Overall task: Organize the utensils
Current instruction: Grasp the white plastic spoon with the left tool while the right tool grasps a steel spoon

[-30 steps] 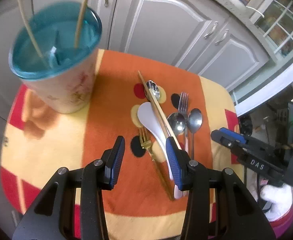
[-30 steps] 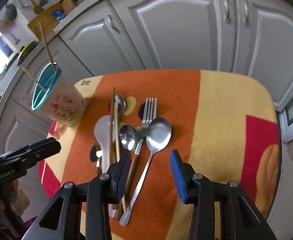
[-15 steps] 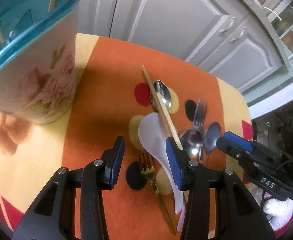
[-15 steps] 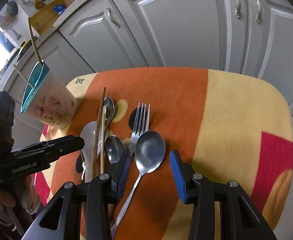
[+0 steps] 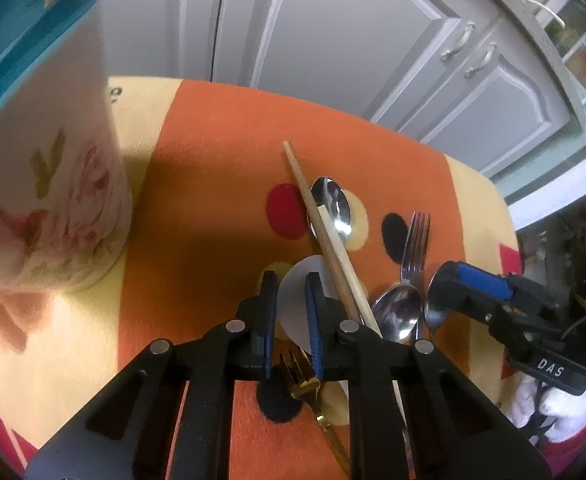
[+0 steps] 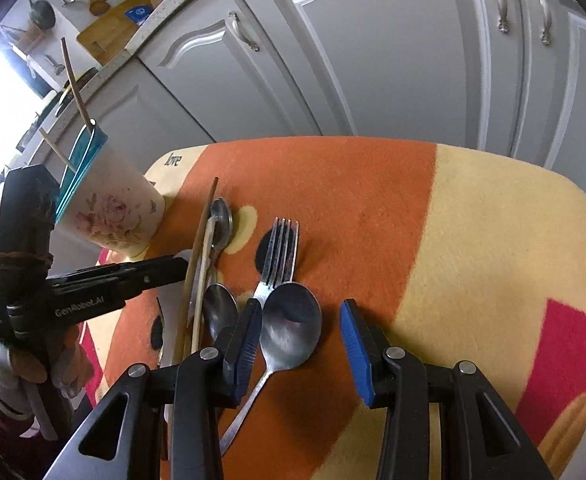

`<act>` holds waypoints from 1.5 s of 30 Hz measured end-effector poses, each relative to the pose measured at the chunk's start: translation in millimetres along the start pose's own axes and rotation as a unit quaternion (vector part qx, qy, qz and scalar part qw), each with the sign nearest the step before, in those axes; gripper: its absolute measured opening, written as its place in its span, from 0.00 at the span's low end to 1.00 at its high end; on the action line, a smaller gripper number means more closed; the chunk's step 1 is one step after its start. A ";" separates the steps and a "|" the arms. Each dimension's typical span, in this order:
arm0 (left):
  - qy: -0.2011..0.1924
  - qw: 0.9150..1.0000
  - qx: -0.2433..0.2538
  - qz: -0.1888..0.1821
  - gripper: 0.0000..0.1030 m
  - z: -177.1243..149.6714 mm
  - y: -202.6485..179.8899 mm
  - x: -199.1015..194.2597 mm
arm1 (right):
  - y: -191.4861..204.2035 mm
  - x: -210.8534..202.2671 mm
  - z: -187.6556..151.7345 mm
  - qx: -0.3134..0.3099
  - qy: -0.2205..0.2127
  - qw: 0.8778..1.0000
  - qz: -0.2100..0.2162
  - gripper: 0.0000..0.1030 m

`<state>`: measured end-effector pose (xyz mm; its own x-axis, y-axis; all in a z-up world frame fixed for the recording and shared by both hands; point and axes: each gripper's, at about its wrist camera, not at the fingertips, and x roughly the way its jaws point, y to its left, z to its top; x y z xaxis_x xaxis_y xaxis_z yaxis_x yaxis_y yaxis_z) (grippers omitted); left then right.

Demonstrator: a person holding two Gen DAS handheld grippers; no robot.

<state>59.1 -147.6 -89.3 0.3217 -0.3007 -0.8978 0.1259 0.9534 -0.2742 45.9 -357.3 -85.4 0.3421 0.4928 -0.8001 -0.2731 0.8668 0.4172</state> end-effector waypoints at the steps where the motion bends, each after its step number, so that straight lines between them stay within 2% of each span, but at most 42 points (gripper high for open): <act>1: 0.000 1.000 0.004 0.001 0.12 0.6 -0.7 0.1 | 0.3 1.7 0.5 -0.003 0.001 1.000 0.000 0.33; 3: 0.003 1.000 0.003 -0.001 0.11 1.5 -0.5 -0.2 | -0.3 4.2 1.1 -0.004 0.004 1.000 0.005 0.25; 4: 0.002 1.000 0.002 -0.003 0.09 1.6 -0.5 -1.9 | -0.7 4.9 1.1 -0.003 0.006 1.000 0.009 0.16; 8: -0.005 1.000 0.009 -0.002 0.04 -0.7 -4.0 -12.4 | 0.4 -3.0 -0.7 -0.005 -0.004 1.000 0.010 0.03; 15: -0.004 1.000 -0.003 -0.022 0.01 -11.0 1.1 -32.8 | 13.0 -29.3 -11.5 -0.024 -0.020 0.999 -0.012 0.02; 18: -0.010 1.000 -0.001 -0.024 0.01 -14.6 1.6 -42.9 | 13.2 -37.7 -15.7 -0.019 -0.018 1.000 -0.006 0.02; 24: -0.022 0.999 -0.001 -0.030 0.01 -21.4 2.4 -65.6 | 9.1 -41.1 -21.0 -0.003 -0.016 1.000 -0.020 0.02; 30: -0.030 0.999 0.007 -0.034 0.01 -25.5 1.5 -77.3 | 5.6 -30.6 -27.2 0.001 0.009 0.999 -0.031 0.02; 33: -0.031 0.999 0.006 -0.034 0.01 -29.5 2.8 -81.6 | -2.6 -22.9 -29.8 0.021 0.017 1.000 -0.016 0.02; 36: -0.030 0.999 0.004 -0.034 0.01 -31.0 5.0 -82.6 | -7.1 -15.7 -30.6 0.030 0.025 0.999 0.000 0.07; 41: -0.028 0.999 0.000 -0.034 0.01 -32.5 6.9 -85.3 | -10.5 -13.8 -32.4 0.042 0.016 0.999 0.026 0.08; 45: -0.031 0.999 0.005 -0.039 0.01 -32.8 4.6 -90.8 | 9.0 -26.3 -35.5 0.003 0.007 1.000 0.005 0.03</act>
<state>-0.4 -115.1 -20.3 0.3683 -0.3753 -0.8506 0.1614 0.9268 -0.3391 2.6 -365.1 -75.9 0.3271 0.5007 -0.8015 -0.2703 0.8622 0.4283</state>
